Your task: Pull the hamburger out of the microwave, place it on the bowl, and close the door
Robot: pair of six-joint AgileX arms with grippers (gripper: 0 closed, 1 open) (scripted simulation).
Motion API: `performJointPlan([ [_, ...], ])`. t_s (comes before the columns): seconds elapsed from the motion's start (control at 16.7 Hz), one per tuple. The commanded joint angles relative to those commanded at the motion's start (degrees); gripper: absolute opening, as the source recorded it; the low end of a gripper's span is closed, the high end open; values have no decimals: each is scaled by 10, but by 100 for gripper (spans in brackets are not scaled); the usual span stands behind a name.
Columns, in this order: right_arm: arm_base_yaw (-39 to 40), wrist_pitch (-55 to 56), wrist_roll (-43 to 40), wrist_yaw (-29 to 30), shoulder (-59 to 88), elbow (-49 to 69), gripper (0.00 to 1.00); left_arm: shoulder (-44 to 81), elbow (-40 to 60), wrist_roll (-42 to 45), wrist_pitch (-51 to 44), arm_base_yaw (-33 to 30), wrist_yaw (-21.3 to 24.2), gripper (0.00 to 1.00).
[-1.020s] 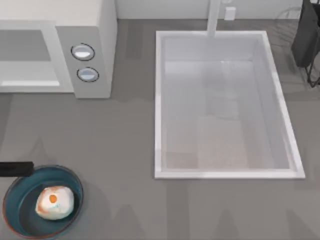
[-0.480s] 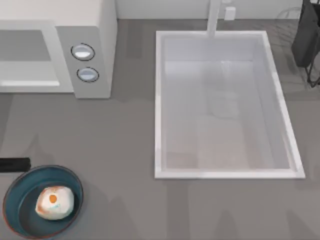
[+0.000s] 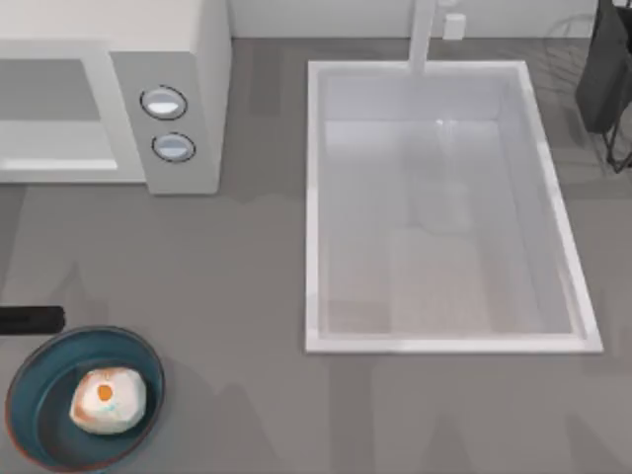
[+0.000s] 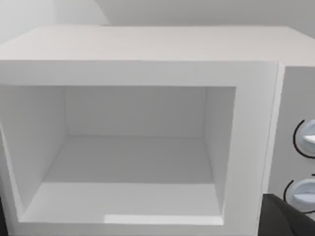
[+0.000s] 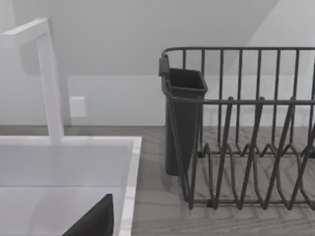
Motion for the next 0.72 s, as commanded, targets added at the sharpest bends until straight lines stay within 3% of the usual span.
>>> performJointPlan([
  [0.3,0,0,0,0,0,0,100,66,31,1,35,-97,-97,0],
  [0.72,0,0,0,0,0,0,100,83,46,11,22,-83,-87,0],
])
